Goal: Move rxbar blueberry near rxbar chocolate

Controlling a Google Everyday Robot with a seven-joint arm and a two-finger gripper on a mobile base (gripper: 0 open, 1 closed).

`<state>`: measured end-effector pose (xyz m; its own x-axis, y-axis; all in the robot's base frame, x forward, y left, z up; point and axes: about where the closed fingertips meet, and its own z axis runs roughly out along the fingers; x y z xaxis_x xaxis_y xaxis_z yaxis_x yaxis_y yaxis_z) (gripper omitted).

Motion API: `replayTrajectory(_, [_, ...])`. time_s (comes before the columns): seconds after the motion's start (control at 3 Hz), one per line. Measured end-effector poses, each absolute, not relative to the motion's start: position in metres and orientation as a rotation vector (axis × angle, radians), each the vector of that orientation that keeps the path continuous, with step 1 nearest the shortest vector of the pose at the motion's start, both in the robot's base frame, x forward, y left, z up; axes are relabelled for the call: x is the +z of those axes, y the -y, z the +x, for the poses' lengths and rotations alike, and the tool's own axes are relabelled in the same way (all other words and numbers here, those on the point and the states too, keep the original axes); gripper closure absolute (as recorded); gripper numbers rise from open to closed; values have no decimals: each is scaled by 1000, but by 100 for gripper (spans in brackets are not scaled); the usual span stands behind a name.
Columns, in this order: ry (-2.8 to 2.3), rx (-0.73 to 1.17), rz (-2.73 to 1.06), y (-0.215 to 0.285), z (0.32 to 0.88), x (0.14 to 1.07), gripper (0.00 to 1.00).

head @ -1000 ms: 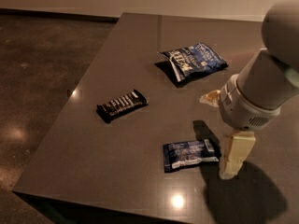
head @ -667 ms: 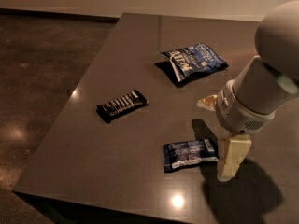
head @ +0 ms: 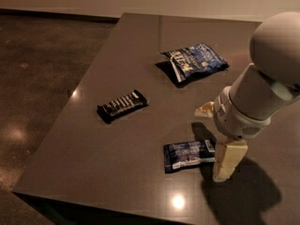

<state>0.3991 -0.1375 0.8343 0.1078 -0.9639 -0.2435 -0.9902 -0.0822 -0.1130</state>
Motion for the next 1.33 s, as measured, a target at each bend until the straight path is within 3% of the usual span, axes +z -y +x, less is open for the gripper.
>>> replayTrajectory(0.33, [-1934, 159, -2141, 134, 394, 833, 44])
replayTrajectory(1.0, [-1936, 158, -2142, 133, 393, 835, 91])
replayTrajectory(1.33, [-1957, 140, -2148, 123, 403, 841, 100])
